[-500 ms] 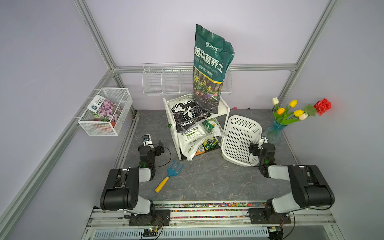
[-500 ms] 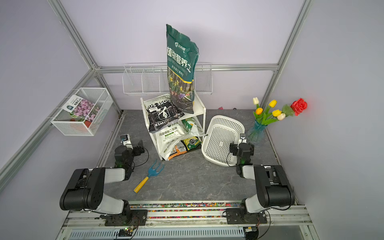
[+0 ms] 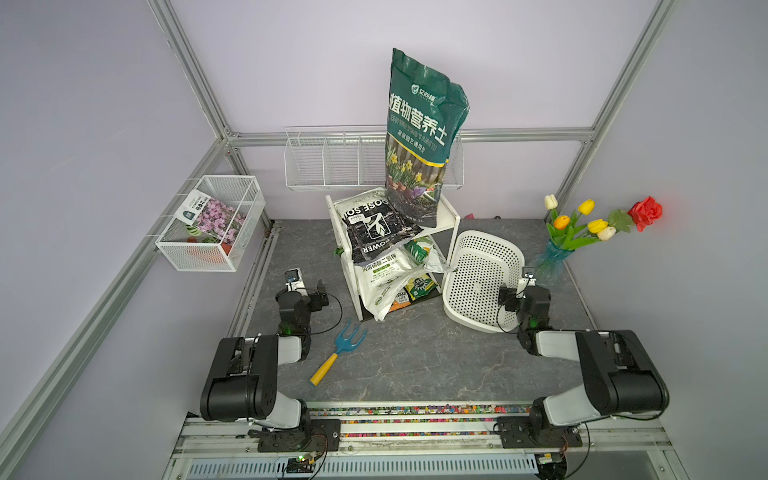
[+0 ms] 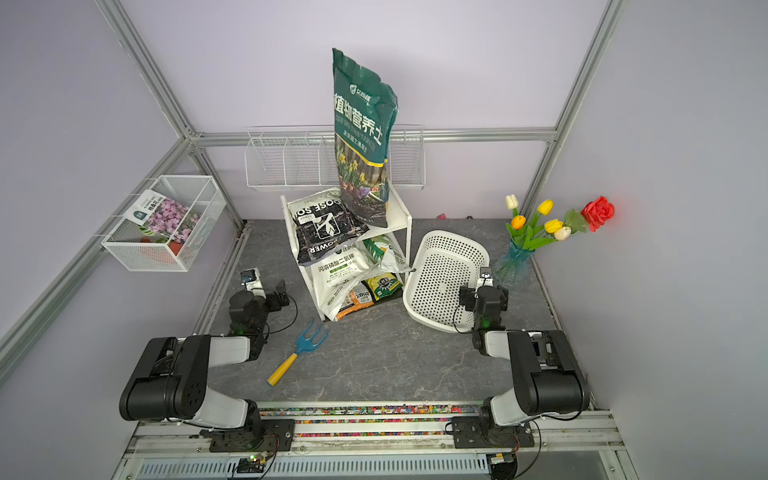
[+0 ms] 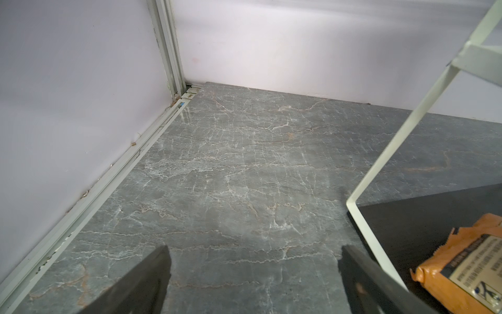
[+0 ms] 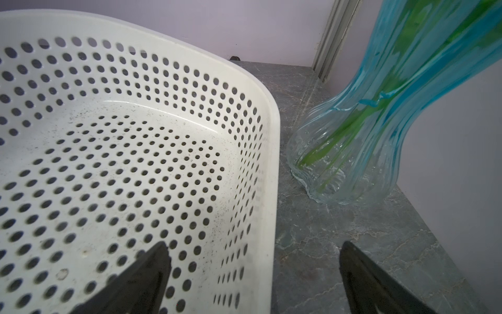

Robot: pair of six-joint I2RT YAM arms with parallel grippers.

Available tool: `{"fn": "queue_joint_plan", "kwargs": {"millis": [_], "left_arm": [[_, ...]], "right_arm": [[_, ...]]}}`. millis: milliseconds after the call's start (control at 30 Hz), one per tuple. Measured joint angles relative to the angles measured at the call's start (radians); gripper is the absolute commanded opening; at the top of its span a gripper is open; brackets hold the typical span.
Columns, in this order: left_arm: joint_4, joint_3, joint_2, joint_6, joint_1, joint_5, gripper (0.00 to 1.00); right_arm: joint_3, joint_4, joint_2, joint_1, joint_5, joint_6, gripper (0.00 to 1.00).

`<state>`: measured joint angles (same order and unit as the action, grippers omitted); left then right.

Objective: Take down the fertilizer bag from the shelf
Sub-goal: Adjust the shelf at the center of the board.

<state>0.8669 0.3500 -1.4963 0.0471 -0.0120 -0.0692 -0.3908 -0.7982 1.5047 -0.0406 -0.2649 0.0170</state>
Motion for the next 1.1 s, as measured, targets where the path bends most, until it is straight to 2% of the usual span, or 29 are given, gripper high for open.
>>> {"fn": "queue_joint_plan", "kwargs": {"millis": [467,633,800,933,1100], "left_arm": [[0.004,0.000,0.000,0.000,0.000,0.000,1.00],[0.003,0.000,0.000,0.000,0.006,0.008,1.00],[-0.016,0.003,0.014,0.000,0.006,-0.002,1.00],[-0.229,0.071,0.161,0.024,0.006,-0.049,1.00],[-0.467,0.174,0.381,0.081,0.006,-0.104,0.99]], "right_arm": [[0.000,0.000,0.000,0.000,0.000,0.000,0.99],[-0.002,0.003,0.000,0.014,0.038,0.002,0.99],[-0.002,0.002,-0.003,0.021,0.053,0.000,0.96],[0.005,0.075,-0.100,0.010,0.076,0.002,0.94],[-0.061,0.349,-0.348,-0.050,0.077,0.029,0.91]]}}
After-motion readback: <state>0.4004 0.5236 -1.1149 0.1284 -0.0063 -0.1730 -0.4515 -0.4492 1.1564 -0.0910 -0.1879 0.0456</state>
